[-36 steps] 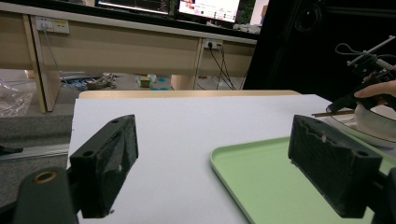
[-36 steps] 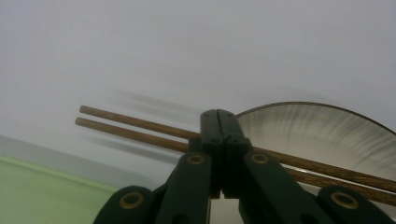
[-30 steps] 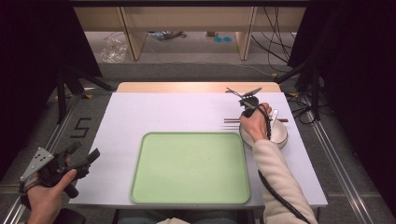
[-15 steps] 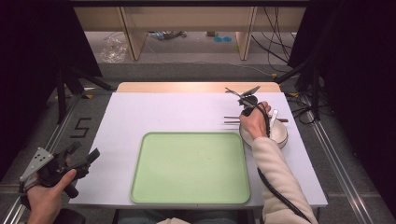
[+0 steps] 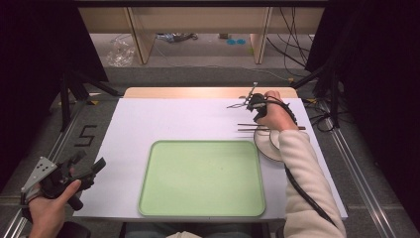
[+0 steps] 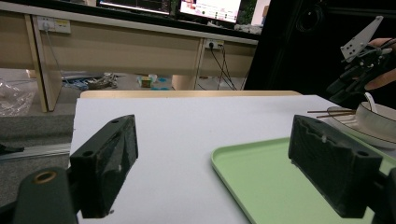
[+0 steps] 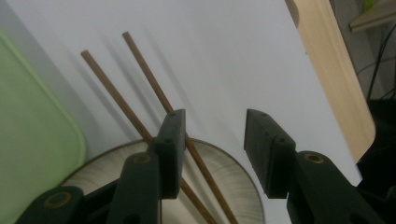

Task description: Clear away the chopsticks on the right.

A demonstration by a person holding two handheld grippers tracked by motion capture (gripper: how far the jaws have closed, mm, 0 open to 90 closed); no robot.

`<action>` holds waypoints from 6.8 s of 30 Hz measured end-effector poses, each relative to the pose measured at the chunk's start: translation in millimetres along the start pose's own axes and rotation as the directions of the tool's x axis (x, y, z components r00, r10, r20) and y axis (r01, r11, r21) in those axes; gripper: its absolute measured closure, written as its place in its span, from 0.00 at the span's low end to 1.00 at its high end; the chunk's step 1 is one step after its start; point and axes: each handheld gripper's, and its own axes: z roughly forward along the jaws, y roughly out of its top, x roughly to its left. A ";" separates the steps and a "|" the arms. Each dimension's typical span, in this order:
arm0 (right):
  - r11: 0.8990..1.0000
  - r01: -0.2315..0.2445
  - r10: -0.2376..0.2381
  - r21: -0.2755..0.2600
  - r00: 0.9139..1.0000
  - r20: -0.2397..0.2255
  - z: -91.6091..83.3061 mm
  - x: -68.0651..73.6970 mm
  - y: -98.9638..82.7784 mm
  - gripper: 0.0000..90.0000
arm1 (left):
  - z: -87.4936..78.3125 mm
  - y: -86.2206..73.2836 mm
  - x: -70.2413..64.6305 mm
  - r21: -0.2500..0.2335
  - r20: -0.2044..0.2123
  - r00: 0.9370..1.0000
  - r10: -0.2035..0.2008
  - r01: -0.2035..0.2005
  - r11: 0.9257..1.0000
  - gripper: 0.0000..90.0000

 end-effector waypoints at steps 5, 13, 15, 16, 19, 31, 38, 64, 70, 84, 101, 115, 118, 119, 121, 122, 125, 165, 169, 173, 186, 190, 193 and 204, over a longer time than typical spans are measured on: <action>0.982 0.183 -0.183 0.046 0.983 -0.006 6.9 3.7 8.5 0.68 | -0.3 0.2 0.1 0.000 0.001 1.000 0.001 -0.001 1.000 0.17; 0.945 0.317 -0.315 0.085 0.948 -0.040 22.1 16.9 23.6 0.74 | -0.3 0.3 1.0 -0.001 0.006 1.000 0.010 -0.010 1.000 0.17; 0.947 0.309 -0.306 0.092 0.951 -0.045 22.8 17.6 24.2 0.74 | -0.3 0.2 1.1 0.000 0.006 1.000 0.010 -0.010 1.000 0.17; 0.944 0.316 -0.313 0.093 0.949 -0.049 25.3 17.0 25.8 0.74 | -0.4 0.3 1.3 0.001 0.007 1.000 0.010 -0.010 1.000 0.17; 0.945 0.308 -0.303 0.108 0.951 -0.057 28.1 17.9 26.0 0.75 | -0.4 0.3 1.2 -0.001 0.006 1.000 0.010 -0.010 1.000 0.18; 0.937 0.326 -0.320 0.124 0.945 -0.063 38.5 19.2 27.6 0.83 | -0.9 0.1 2.2 0.006 0.006 1.000 0.014 -0.014 1.000 0.18; 0.931 0.338 -0.331 0.136 0.941 -0.073 43.3 19.8 27.4 0.89 | -0.8 0.1 2.2 0.004 0.005 1.000 0.013 -0.013 1.000 0.18; 0.938 0.341 -0.344 0.063 0.937 0.053 13.5 12.9 33.3 0.97 | -0.9 0.4 2.0 -0.002 0.001 1.000 0.006 -0.005 1.000 0.18; 0.954 0.299 -0.296 -0.016 0.950 0.104 -1.9 9.5 34.9 0.97 | -0.9 0.3 1.4 -0.004 -0.004 1.000 -0.004 0.004 1.000 0.18; 0.965 0.113 -0.074 -0.236 0.983 0.169 -39.5 4.3 35.4 0.97 | -0.9 0.2 1.5 -0.005 -0.005 1.000 -0.006 0.006 1.000 0.18; 0.856 -0.195 0.240 -0.479 0.970 0.032 -78.0 -11.0 25.9 0.98 | -1.0 0.3 1.7 -0.006 -0.004 1.000 -0.007 0.007 1.000 0.18; 0.747 -0.360 0.383 -0.559 0.920 -0.080 -100.1 -14.1 21.7 0.98 | -1.0 0.3 1.7 -0.006 -0.004 1.000 -0.007 0.007 1.000 0.18; 0.740 -0.394 0.400 -0.545 0.909 -0.114 -102.5 -13.6 20.3 0.98 | -1.1 0.3 1.7 -0.007 -0.004 1.000 -0.008 0.008 1.000 0.18; 0.736 -0.397 0.406 -0.549 0.907 -0.112 -102.2 -13.7 20.2 0.98 | -1.1 0.3 1.7 -0.007 -0.004 1.000 -0.008 0.007 1.000 0.18; 0.729 -0.418 0.420 -0.542 0.898 -0.129 -104.0 -13.9 19.2 0.98 | -1.1 0.4 1.6 -0.007 -0.003 1.000 -0.007 0.007 1.000 0.18; 0.727 -0.433 0.432 -0.533 0.892 -0.135 -104.9 -13.2 19.0 0.98 | -1.1 0.4 1.5 -0.007 -0.004 1.000 -0.007 0.007 1.000 0.18; 0.722 -0.466 0.455 -0.511 0.877 -0.158 -107.1 -12.9 18.9 0.98 | -1.1 0.4 1.4 -0.007 -0.004 1.000 -0.006 0.006 1.000 0.18; 0.591 -0.803 0.773 0.073 0.539 -0.334 -86.7 32.6 4.3 0.97 | -0.9 0.6 1.1 -0.006 -0.002 1.000 -0.006 0.006 1.000 0.18; 0.570 -0.812 0.798 0.125 0.512 -0.318 -79.3 40.4 0.8 0.97 | -1.1 0.7 1.0 -0.005 -0.004 1.000 -0.005 0.005 1.000 0.18; 0.562 -0.814 0.809 0.147 0.504 -0.302 -74.9 47.1 -3.8 0.97 | -0.9 0.6 1.0 -0.005 -0.004 1.000 -0.007 0.007 1.000 0.18; 0.541 -0.812 0.832 0.218 0.480 -0.277 -63.4 59.4 -5.2 0.97 | -1.3 1.0 1.1 -0.003 0.003 1.000 0.003 -0.003 1.000 0.18; 0.554 -0.797 0.827 0.241 0.494 -0.267 -57.0 62.1 -6.7 0.97 | -1.6 1.0 1.0 -0.003 0.003 1.000 0.002 -0.002 1.000 0.18; 0.528 -0.805 0.846 0.271 0.471 -0.248 -52.0 65.9 -5.5 0.97 | -1.7 1.0 0.9 -0.001 0.001 1.000 -0.001 0.001 1.000 0.18; 0.471 -0.797 0.881 0.377 0.445 -0.160 -25.6 72.7 -5.6 0.97 | -1.5 0.5 0.2 -0.006 -0.004 1.000 -0.016 0.016 1.000 0.18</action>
